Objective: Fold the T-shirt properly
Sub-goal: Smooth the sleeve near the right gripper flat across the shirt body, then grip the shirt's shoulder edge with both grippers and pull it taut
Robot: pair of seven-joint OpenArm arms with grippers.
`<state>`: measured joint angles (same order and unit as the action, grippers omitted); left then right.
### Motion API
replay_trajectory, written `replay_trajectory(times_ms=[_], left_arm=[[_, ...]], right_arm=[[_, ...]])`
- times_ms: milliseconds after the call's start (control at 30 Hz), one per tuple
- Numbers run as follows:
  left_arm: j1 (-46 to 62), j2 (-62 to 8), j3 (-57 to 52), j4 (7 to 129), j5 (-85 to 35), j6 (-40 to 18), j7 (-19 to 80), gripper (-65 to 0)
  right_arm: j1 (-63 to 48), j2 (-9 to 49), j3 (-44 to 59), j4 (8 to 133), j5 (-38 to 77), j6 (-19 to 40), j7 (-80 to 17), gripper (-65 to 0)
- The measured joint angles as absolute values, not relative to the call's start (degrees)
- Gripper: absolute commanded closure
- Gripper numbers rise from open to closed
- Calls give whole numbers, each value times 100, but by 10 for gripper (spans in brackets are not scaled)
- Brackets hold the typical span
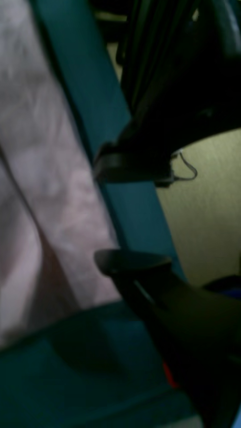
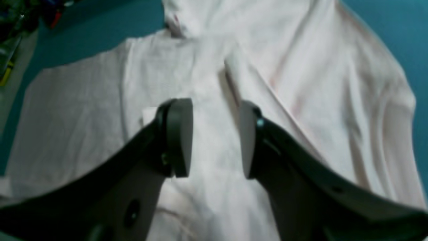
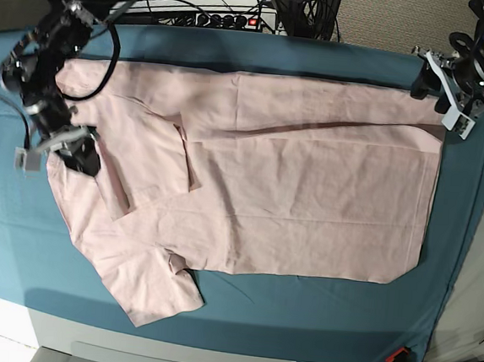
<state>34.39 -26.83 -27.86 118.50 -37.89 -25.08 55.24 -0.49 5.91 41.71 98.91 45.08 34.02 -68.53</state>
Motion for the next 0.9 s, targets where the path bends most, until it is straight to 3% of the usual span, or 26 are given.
replay_trajectory(times_ms=[100, 200, 400, 567, 900], left_arm=[[3439, -2687, -2786, 11850, -3708, -2436, 5522, -326], [3437, -2720, -2786, 11850, -3658, -2274, 5518, -326], [3437, -2731, -2786, 11850, -3645, -2276, 5502, -326], [3437, -2733, -2786, 11850, -3645, -2274, 5505, -326], [3437, -2733, -2786, 11850, -3618, -2060, 5502, -326]], right_arm=[[-526, 773, 4657, 9885, 4508, 3304, -6947, -241], [-937, 1129, 5223, 9874, 4569, 3282, -6980, -303], [-1640, 1525, 6082, 9874, 4644, 3103, -6958, -308], [-1719, 1525, 6145, 9421, 4748, 3059, -6814, -308], [-1393, 1728, 6136, 7461, 6042, 3352, -7048, -308]])
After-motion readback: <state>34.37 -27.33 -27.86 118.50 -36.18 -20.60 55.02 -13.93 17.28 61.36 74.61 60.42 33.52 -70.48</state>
